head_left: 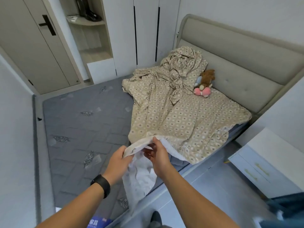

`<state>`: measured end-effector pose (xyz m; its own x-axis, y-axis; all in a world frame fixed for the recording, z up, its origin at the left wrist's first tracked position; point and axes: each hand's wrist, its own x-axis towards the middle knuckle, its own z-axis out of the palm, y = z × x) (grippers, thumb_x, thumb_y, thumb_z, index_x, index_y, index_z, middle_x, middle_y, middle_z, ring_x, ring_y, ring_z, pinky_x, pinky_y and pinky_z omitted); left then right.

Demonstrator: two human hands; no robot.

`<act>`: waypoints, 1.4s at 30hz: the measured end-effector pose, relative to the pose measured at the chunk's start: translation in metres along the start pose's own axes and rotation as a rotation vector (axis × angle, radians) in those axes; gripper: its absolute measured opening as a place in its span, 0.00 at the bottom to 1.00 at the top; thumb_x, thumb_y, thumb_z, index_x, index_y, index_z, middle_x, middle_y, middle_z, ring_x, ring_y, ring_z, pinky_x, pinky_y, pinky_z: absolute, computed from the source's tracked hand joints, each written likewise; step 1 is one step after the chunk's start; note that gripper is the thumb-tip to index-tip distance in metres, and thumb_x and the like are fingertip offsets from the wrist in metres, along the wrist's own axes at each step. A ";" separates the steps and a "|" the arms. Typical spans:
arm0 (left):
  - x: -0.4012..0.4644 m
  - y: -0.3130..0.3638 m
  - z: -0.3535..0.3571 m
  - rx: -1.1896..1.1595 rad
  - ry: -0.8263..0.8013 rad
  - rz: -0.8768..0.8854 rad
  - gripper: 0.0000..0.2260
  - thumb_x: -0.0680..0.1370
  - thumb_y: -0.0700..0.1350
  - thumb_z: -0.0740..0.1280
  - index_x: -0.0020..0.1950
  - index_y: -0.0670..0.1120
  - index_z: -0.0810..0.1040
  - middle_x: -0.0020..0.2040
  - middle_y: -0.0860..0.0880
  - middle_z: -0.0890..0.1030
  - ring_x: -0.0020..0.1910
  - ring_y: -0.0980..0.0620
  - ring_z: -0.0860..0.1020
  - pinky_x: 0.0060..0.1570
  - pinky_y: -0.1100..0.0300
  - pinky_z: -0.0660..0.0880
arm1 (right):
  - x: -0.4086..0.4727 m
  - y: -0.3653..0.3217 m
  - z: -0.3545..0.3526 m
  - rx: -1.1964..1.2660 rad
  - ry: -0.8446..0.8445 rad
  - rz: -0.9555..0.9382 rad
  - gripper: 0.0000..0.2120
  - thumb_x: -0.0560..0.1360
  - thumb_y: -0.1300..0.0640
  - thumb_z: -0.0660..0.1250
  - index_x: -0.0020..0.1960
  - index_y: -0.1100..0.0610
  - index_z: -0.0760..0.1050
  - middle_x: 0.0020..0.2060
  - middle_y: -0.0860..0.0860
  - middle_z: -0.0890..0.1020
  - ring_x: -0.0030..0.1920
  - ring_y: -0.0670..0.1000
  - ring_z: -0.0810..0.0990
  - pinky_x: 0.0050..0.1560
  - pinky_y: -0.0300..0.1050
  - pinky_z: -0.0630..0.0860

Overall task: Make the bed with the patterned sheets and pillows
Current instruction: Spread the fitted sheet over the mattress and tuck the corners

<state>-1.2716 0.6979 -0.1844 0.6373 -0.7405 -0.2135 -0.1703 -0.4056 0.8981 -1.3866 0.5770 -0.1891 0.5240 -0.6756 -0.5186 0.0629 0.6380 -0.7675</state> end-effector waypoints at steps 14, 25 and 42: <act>-0.054 -0.028 -0.056 -0.083 -0.493 0.085 0.13 0.77 0.44 0.72 0.37 0.49 0.70 0.31 0.57 0.71 0.33 0.57 0.70 0.38 0.59 0.66 | -0.092 0.170 0.065 -0.841 0.006 -0.321 0.16 0.75 0.53 0.67 0.60 0.40 0.72 0.54 0.41 0.79 0.57 0.41 0.78 0.58 0.45 0.77; -0.079 -0.094 -0.094 -0.126 -0.342 -0.011 0.09 0.82 0.41 0.64 0.55 0.52 0.80 0.53 0.52 0.82 0.52 0.53 0.81 0.52 0.60 0.78 | -0.149 0.198 0.090 -0.201 0.148 -0.009 0.20 0.76 0.67 0.57 0.62 0.60 0.80 0.55 0.63 0.84 0.59 0.63 0.82 0.62 0.63 0.78; -0.098 -0.118 -0.065 -0.827 -0.371 -0.686 0.16 0.82 0.46 0.63 0.67 0.41 0.78 0.58 0.39 0.84 0.58 0.41 0.82 0.54 0.47 0.78 | -0.244 0.204 0.042 -0.072 -0.045 0.149 0.17 0.80 0.61 0.62 0.67 0.58 0.77 0.61 0.58 0.83 0.63 0.59 0.81 0.67 0.59 0.76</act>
<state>-1.2650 0.8534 -0.2447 0.1198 -0.6673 -0.7351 0.7646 -0.4103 0.4971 -1.4661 0.8878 -0.2029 0.5605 -0.5572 -0.6127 -0.0784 0.7008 -0.7091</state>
